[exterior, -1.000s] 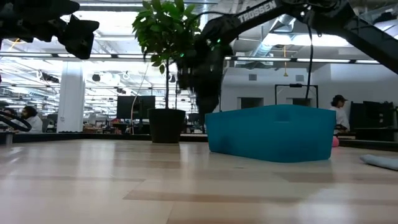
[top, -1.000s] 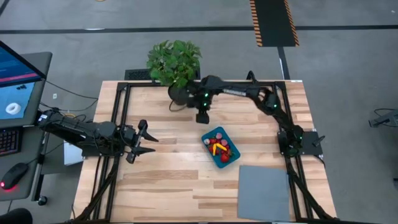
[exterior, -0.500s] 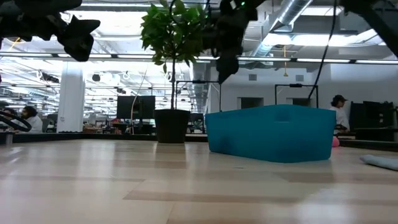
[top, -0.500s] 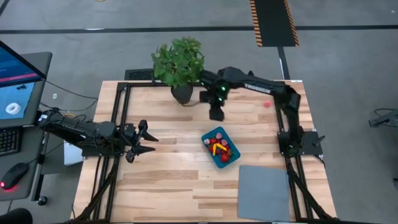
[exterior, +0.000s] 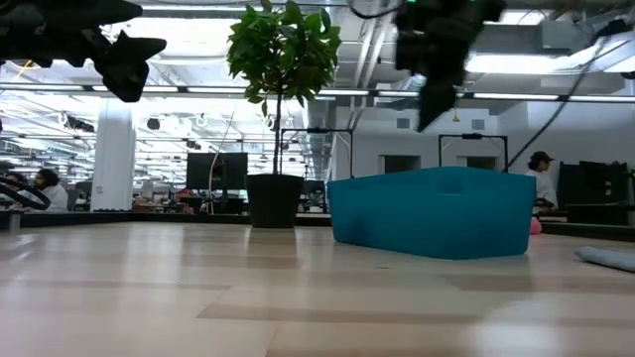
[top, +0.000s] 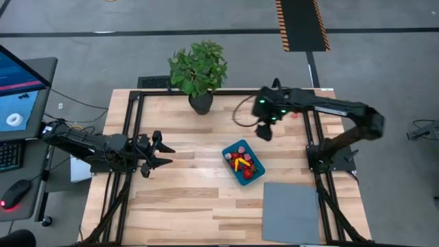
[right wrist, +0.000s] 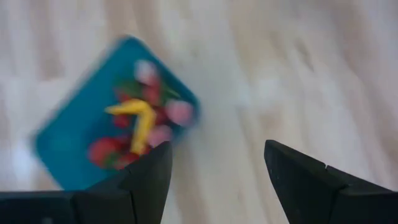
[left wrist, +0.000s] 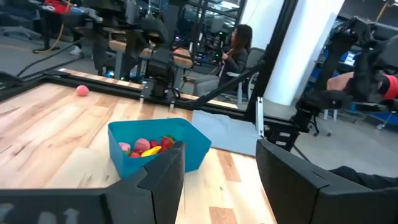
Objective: Pick and placing Produce into tupperware
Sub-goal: Put the apricot into the blue bin
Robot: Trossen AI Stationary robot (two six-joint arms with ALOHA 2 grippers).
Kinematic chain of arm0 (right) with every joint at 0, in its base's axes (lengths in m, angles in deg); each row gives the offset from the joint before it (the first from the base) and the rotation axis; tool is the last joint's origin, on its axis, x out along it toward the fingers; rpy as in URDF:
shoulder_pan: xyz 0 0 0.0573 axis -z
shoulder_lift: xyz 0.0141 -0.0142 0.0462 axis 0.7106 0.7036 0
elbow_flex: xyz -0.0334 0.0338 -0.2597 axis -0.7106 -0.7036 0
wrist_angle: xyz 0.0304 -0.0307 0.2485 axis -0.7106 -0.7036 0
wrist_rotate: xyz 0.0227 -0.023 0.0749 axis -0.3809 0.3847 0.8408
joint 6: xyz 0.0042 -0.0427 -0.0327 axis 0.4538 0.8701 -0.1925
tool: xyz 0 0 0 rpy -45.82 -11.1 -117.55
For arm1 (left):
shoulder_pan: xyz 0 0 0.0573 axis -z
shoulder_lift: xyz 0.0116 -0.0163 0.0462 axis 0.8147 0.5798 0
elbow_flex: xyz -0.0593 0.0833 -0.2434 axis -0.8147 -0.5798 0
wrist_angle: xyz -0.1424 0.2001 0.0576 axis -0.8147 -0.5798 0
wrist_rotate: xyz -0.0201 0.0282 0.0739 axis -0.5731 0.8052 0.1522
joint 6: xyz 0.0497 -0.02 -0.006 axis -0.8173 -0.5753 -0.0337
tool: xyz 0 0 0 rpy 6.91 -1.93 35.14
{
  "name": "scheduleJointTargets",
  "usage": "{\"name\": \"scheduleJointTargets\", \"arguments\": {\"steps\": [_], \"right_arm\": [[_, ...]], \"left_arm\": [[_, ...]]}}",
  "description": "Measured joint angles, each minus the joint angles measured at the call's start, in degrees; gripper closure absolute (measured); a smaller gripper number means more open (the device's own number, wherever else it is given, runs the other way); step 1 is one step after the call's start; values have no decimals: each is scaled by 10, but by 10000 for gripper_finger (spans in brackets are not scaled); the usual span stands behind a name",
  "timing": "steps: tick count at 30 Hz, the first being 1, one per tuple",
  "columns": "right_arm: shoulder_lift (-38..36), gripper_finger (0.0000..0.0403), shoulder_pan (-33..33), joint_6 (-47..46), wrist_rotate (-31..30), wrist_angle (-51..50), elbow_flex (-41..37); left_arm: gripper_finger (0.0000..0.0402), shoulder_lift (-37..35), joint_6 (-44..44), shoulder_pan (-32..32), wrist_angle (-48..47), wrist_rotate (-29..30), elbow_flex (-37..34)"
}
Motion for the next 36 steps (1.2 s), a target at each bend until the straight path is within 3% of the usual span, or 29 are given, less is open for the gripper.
{"name": "scheduleJointTargets", "arguments": {"steps": [5, 13, 20, 24, 27, 36], "right_arm": [[-100, 124, 41, -26, -62, 12, -98], [-169, 124, 113, -53, -65, 17, -174], [-141, 124, 180, -83, -154, -8, -184], [-113, 124, 230, -89, -158, -28, -183], [-91, 124, 257, -97, -197, -35, -183], [-42, 124, 284, -90, -216, -39, -183]], "left_arm": [[214, 0, 4, 0, 1, 9, 0], [214, 0, 7, 0, 1, 22, 0], [214, 5, 6, 0, 1, 23, 0], [214, 14, 6, 0, 1, 23, 0], [214, 24, 6, 0, 1, 23, 0], [214, 39, 17, 0, 1, 23, 0]]}}
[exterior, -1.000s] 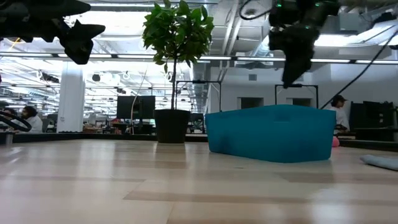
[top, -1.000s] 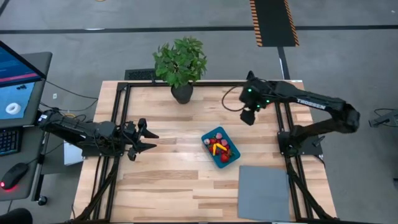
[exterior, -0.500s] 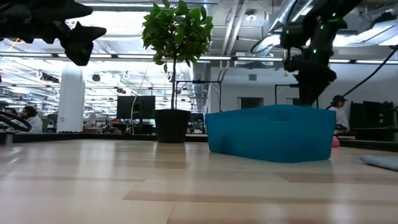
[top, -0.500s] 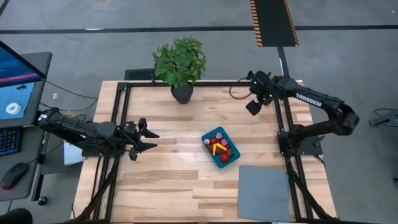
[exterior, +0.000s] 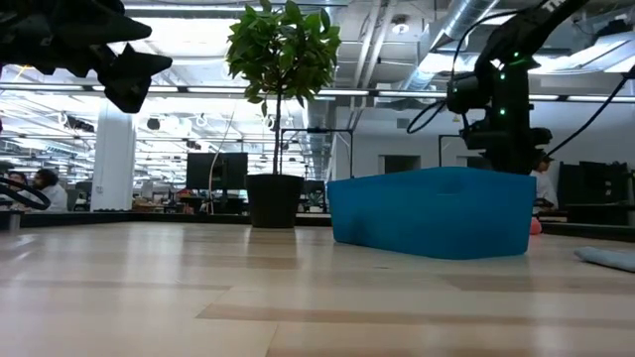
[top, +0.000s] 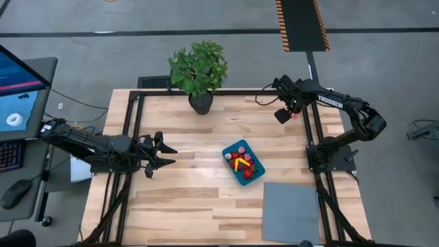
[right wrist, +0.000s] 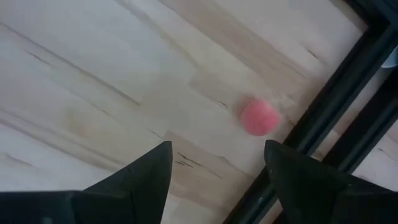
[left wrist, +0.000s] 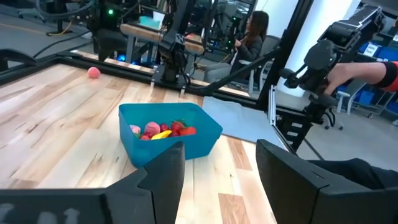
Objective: Pick and placing Produce into tupperware
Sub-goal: Put the apricot into the blue bin
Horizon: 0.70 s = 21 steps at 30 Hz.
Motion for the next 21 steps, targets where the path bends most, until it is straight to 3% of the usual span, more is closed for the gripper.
{"name": "scheduleJointTargets", "arguments": {"steps": [10, 21], "right_arm": [[43, 124, 53, 5, 0, 7, 0], [52, 124, 56, -35, 17, 19, 0]], "left_arm": [[214, 1, 2, 0, 0, 0, 0], [214, 1, 1, 0, 1, 0, 0]]}}
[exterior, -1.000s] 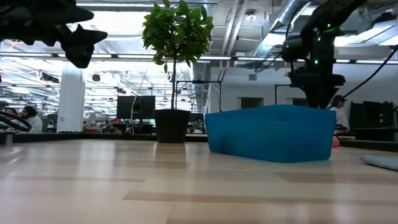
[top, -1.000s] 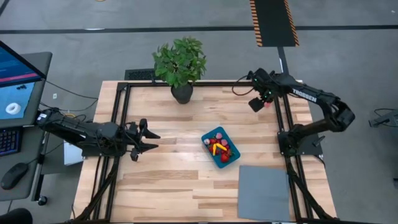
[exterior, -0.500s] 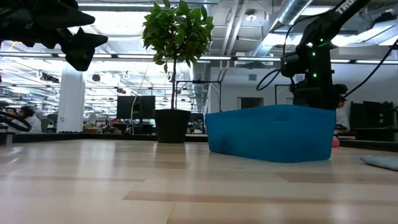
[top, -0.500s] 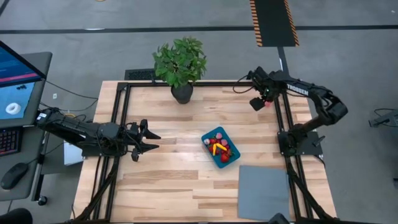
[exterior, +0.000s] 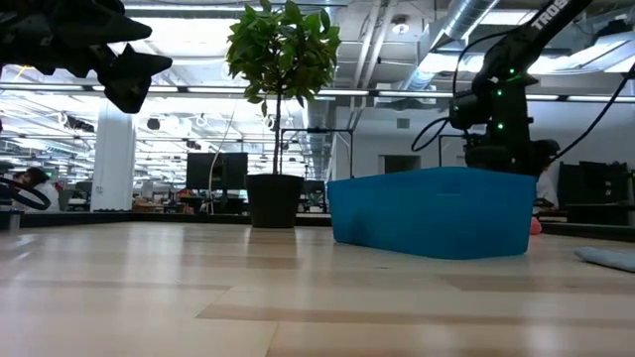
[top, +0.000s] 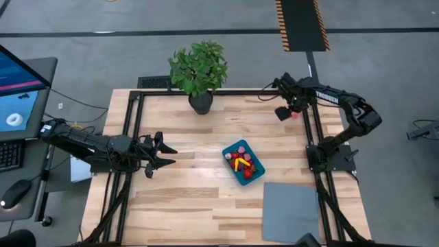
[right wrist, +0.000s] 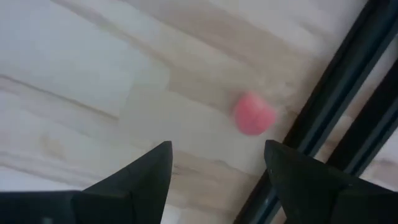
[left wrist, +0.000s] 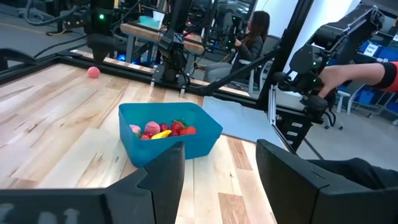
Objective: Pick and placing Produce into tupperware
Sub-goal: Put the apricot into the blue bin
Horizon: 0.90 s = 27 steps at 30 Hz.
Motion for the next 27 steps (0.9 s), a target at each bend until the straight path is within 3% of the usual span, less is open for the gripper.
{"name": "scheduleJointTargets", "arguments": {"steps": [4, 10, 27], "right_arm": [[-6, 124, -1, -5, 23, -23, 0], [-10, 124, 0, -6, 106, -20, 0], [-10, 124, 54, -11, 129, -25, 0]], "left_arm": [[214, 0, -2, 0, 0, -4, 0], [214, 0, -15, 0, -2, -4, 0], [214, 0, -14, 0, -3, -18, 0]]}}
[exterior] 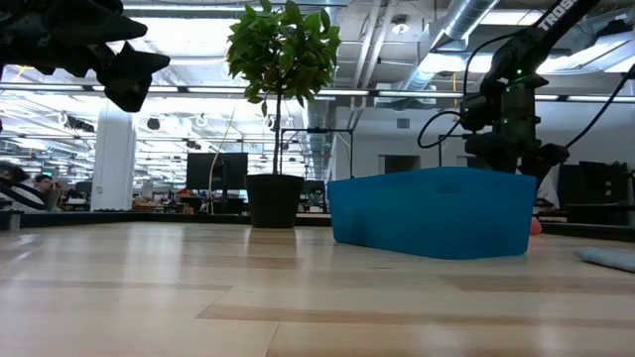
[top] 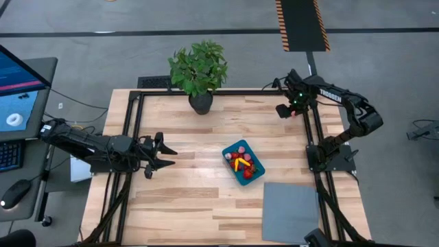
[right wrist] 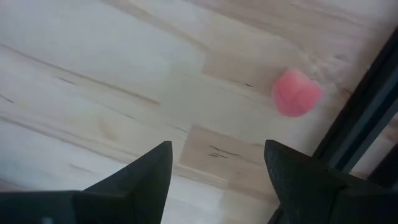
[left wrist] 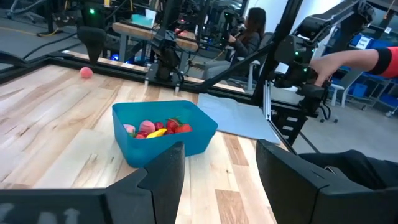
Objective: Pick and placing Produce into tupperware
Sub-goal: Put the apricot into the blue bin
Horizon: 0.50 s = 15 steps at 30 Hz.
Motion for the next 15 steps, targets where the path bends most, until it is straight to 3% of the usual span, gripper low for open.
{"name": "scheduleJointTargets", "arguments": {"steps": [5, 10, 15], "right_arm": [[0, 124, 2, -2, 15, 0, 0], [0, 124, 2, -16, 96, 11, 0], [0, 128, 2, -82, 93, 10, -22]], "left_arm": [[214, 0, 0, 0, 0, 0, 0], [214, 0, 0, 0, 0, 0, 0], [214, 0, 11, 0, 0, 0, 0]]}}
